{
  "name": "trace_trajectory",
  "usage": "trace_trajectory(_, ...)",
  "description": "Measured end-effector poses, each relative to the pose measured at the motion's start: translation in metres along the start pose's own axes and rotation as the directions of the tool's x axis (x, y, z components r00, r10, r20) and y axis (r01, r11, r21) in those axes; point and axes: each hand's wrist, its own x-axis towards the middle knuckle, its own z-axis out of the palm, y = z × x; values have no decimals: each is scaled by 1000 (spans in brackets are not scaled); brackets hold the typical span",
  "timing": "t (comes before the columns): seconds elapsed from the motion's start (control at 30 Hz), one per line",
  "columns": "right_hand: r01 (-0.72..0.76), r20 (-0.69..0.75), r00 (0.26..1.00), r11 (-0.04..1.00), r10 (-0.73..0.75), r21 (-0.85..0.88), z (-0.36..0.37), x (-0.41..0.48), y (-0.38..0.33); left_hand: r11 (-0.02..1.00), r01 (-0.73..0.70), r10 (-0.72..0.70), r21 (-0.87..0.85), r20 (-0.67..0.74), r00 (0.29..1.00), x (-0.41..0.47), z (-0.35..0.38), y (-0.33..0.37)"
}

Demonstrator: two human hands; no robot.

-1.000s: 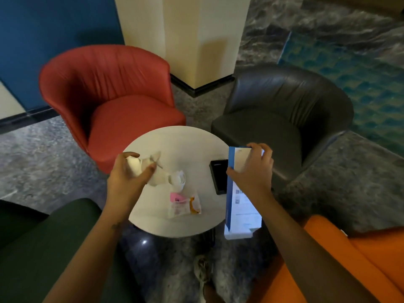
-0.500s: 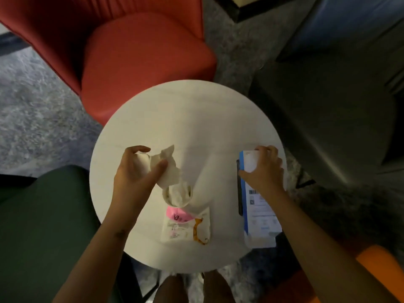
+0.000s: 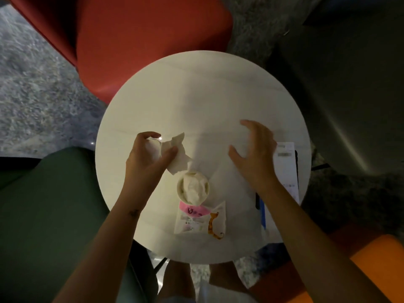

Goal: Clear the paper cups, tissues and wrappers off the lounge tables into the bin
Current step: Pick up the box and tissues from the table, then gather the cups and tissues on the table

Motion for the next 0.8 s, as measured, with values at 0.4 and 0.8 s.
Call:
trace_trajectory(0.4,-221,277,946,959,166,178,57,-87,14,990,141,-141,-11,-39,989,-11,-10,-79)
trace_trajectory(0.8,144,254,963,966,-87,-214,89,-161,43,983,152,-168,-104,-159,973,-85,-8,-141)
